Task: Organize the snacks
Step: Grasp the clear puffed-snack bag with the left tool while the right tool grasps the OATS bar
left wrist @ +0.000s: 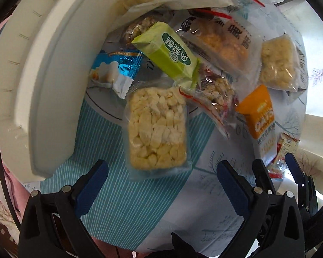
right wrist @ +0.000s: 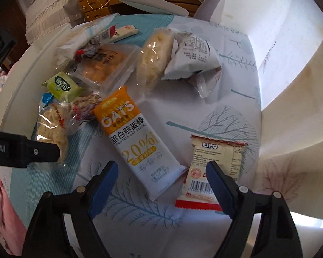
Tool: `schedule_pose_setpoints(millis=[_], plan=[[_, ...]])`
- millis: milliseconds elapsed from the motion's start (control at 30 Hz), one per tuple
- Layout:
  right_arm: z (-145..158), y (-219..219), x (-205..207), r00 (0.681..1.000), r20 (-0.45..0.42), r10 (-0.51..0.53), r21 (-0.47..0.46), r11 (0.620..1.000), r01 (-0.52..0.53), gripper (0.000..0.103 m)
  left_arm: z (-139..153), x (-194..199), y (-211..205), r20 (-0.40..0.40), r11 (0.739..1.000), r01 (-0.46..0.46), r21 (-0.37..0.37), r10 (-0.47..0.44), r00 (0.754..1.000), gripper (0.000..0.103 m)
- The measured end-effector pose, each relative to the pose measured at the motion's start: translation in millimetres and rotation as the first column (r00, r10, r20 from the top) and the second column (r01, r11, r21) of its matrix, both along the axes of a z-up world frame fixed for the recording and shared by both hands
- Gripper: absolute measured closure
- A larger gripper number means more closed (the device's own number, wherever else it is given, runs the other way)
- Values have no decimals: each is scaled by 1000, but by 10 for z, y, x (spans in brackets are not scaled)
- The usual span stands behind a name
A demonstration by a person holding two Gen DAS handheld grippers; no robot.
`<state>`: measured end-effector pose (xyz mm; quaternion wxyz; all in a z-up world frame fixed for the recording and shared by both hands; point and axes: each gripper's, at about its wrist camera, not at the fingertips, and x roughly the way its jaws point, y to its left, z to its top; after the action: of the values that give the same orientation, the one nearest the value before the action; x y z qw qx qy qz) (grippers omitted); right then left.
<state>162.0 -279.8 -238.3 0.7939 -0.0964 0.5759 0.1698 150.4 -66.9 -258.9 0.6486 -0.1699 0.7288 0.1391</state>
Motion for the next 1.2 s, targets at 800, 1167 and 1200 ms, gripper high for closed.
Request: schedule_pose_setpoints(millis=[800,1167,1200], plan=[[-140,269,306,989,-150,6,147,989,16,61,-211,-99,276,-97,997,-5,-78,-2,995,45],[184,429,-15,980,-198,4,145,989,25,62,272,-574,236,-55,988,118,-98,-124,991,45],[217,442,-27,980,-199,2,146,989,27,62,342,-616,259,-43,986,132,-102,-137,990,45]])
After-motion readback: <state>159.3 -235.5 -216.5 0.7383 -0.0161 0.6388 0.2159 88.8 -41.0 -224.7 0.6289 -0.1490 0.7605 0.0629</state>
